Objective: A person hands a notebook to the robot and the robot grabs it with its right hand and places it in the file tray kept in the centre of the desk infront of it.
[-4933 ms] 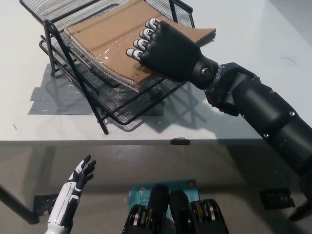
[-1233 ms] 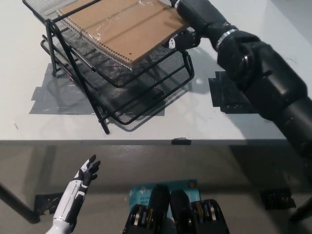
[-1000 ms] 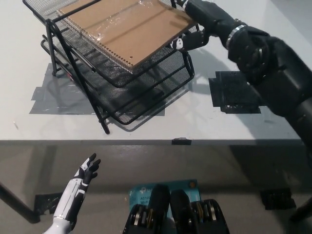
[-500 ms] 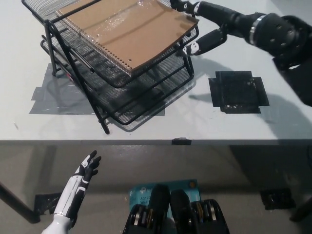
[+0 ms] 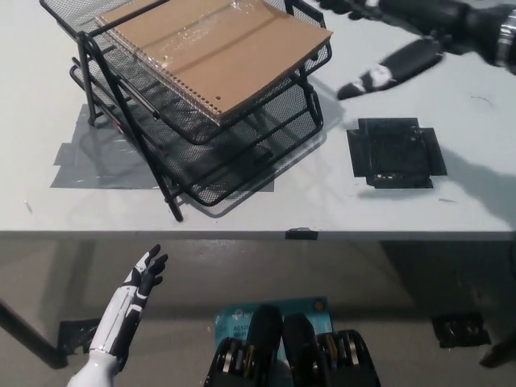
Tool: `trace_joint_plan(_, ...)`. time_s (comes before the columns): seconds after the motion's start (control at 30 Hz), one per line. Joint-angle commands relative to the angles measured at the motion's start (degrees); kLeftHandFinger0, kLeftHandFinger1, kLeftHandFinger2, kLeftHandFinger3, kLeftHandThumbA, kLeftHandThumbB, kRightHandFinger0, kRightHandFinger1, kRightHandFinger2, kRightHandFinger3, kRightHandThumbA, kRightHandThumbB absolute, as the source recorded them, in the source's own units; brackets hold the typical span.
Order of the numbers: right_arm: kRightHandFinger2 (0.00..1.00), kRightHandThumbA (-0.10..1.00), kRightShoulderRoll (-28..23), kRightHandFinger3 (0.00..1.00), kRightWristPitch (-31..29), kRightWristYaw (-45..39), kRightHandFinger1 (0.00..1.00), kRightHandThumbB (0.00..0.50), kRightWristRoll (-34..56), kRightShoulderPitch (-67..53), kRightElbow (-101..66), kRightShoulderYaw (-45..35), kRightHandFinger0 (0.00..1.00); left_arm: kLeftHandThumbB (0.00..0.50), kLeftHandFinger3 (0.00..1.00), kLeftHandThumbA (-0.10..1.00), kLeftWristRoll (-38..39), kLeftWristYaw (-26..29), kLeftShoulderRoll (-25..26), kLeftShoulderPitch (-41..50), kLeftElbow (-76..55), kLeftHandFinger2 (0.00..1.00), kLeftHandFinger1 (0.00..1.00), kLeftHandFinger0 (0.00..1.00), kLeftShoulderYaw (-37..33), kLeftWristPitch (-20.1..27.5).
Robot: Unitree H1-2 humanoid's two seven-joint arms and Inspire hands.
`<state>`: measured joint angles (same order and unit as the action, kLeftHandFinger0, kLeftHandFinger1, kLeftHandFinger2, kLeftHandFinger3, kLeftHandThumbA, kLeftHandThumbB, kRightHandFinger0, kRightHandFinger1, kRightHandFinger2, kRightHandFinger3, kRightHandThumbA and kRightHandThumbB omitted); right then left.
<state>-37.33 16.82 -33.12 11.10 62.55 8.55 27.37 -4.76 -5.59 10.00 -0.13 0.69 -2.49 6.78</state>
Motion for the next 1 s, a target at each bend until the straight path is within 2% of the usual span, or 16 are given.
trace_joint_plan(0.0, 1.00, 1.00, -19.95, 1.00, 9.63, 9.43, 1.00, 0.500, 25.91, -12.99, -55.31, -33.91, 1.00, 0.050, 1.00, 1.00, 0.53, -0.87, 1.58, -2.07, -3.70, 1.00, 1.00, 1.00, 0.49, 2.45)
trace_joint_plan(0.07, 1.00, 1.00, -18.86, 1.00, 4.01, 17.35, 1.00, 0.500, 26.14, -27.31, -62.82, -39.96, 1.00, 0.052, 1.00, 1.00, 0.65, -1.05, 1.37, -1.40, -4.18, 1.00, 1.00, 1.00, 0.24, 2.07)
trace_joint_plan(0.13, 1.00, 1.00, -17.27, 1.00, -2.06, 18.45, 1.00, 0.497, 26.89, -33.68, -62.98, -40.63, 1.00, 0.057, 1.00, 1.00, 0.81, -1.16, 1.20, -1.03, -4.29, 1.00, 1.00, 1.00, 0.07, 2.09)
trace_joint_plan(0.17, 1.00, 1.00, -15.82, 1.00, -5.36, 19.58, 1.00, 0.469, 26.26, -37.28, -62.98, -40.75, 1.00, 0.062, 1.00, 1.00, 1.00, -1.24, 1.12, -0.92, -4.29, 1.00, 1.00, 1.00, 0.02, 2.20)
trace_joint_plan(0.2, 1.00, 1.00, -12.96, 1.00, -11.14, 20.54, 1.00, 0.490, 23.11, -43.33, -62.98, -40.11, 1.00, 0.072, 1.00, 1.00, 1.45, -1.56, 1.14, -0.39, -4.53, 1.00, 1.00, 1.00, -0.08, 2.25)
trace_joint_plan(0.23, 1.00, 1.00, -11.94, 1.00, -12.48, 20.32, 1.00, 0.499, 21.88, -45.34, -62.98, -39.56, 1.00, 0.085, 1.00, 1.00, 1.84, -1.76, 1.15, -0.08, -4.53, 1.00, 1.00, 1.00, -0.10, 2.41)
trace_joint_plan(0.33, 1.00, 1.00, -7.41, 1.00, -14.24, 22.56, 1.00, 0.495, 23.19, -48.91, -62.98, -36.60, 1.00, 0.092, 1.00, 1.00, 2.58, -1.93, 0.96, 0.63, -4.24, 1.00, 1.00, 1.00, -0.11, 3.32)
trace_joint_plan(0.37, 1.00, 1.00, -1.50, 1.00, -16.14, 24.40, 1.00, 0.473, 20.90, -50.94, -62.98, -34.28, 1.00, 0.100, 1.00, 1.00, 2.94, -2.09, 0.96, 1.02, -4.11, 1.00, 1.00, 1.00, -0.12, 3.61)
trace_joint_plan(0.4, 1.00, 1.00, 3.21, 1.00, -16.82, 24.36, 1.00, 0.412, 18.21, -51.85, -62.98, -32.89, 1.00, 0.113, 1.00, 1.00, 3.43, -2.35, 1.03, 1.10, -4.06, 1.00, 1.00, 1.00, -0.06, 3.47)
trace_joint_plan(0.43, 1.00, 1.00, 6.46, 1.00, -17.28, 24.28, 1.00, 0.407, 16.41, -52.50, -62.98, -31.96, 1.00, 0.114, 1.00, 1.00, 3.78, -2.53, 1.07, 1.13, -4.03, 1.00, 1.00, 1.00, -0.01, 3.37)
trace_joint_plan(0.47, 1.00, 1.00, 11.78, 1.00, -15.11, 25.23, 1.00, 0.469, 13.03, -54.65, -62.98, -31.01, 1.00, 0.115, 1.00, 1.00, 4.01, -2.67, 1.20, 1.31, -3.92, 1.00, 1.00, 1.00, 0.03, 3.68)
trace_joint_plan(0.57, 1.00, 1.00, 18.82, 1.00, -11.79, 25.26, 1.00, 0.500, 11.17, -61.53, -59.87, -29.62, 1.00, 0.121, 1.00, 1.00, 5.08, -2.99, 1.08, 2.41, -3.42, 1.00, 1.00, 1.00, 0.09, 4.79)
trace_joint_plan(0.67, 1.00, 1.00, 22.78, 1.00, -14.20, 23.41, 1.00, 0.500, 7.92, -66.23, -54.86, -29.04, 1.00, 0.124, 1.00, 1.00, 4.65, -2.62, 0.79, 3.12, -2.67, 1.00, 1.00, 1.00, -0.11, 6.22)
trace_joint_plan(0.77, 1.00, 1.00, 28.08, 1.00, -15.93, 20.69, 1.00, 0.447, 12.59, -70.27, -46.95, -28.83, 1.00, 0.157, 1.00, 1.00, 4.50, -2.49, 0.86, 4.31, -2.27, 1.00, 1.00, 1.00, -0.24, 7.19)
trace_joint_plan(0.93, 1.00, 1.00, 36.88, 1.00, -18.79, 20.29, 1.00, 0.440, 9.04, -74.18, -35.89, -29.73, 1.00, 0.136, 1.00, 1.00, 5.11, -2.58, 0.37, 6.30, -2.01, 1.00, 1.00, 1.00, -0.31, 8.33)
trace_joint_plan(0.97, 1.00, 1.00, 37.56, 1.00, -19.15, 20.13, 1.00, 0.455, 8.95, -74.33, -34.21, -29.77, 1.00, 0.153, 1.00, 1.00, 5.14, -2.56, 0.29, 6.50, -2.13, 1.00, 1.00, 1.00, -0.30, 8.05)
